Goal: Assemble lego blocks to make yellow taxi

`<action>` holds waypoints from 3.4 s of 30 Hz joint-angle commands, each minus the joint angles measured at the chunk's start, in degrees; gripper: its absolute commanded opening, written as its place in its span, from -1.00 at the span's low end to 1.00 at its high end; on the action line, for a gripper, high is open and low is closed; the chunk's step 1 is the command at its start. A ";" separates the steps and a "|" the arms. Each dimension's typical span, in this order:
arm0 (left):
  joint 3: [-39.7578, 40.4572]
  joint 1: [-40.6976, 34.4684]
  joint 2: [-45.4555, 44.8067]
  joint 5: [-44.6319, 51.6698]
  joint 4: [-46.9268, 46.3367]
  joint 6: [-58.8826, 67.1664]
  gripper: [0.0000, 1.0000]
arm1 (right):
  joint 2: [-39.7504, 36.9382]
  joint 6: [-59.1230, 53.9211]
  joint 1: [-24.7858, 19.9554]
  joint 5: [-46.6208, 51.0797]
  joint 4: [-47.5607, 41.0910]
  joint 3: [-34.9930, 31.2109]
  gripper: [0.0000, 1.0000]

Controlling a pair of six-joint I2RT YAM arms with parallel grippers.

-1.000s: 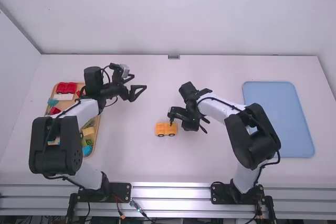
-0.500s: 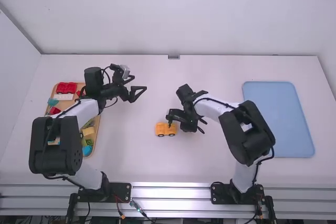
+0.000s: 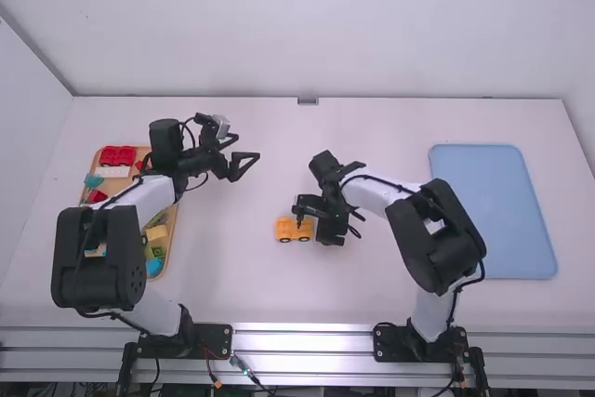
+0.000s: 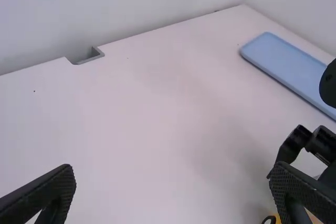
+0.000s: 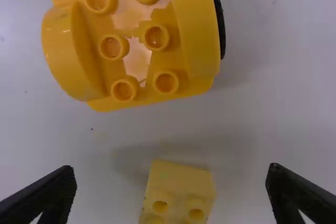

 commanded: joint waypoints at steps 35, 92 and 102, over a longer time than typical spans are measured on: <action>-9.68 -5.68 0.28 13.77 -10.14 45.20 0.98 | -18.05 -7.02 -21.31 -36.39 23.98 -18.23 0.97; -11.63 -8.96 10.75 15.19 12.83 31.12 0.98 | 3.41 0.87 -26.67 -47.87 66.64 -36.11 -0.17; -11.67 -8.98 10.80 15.26 8.48 33.83 0.98 | 3.39 0.85 -26.73 -48.11 66.88 -36.09 -0.55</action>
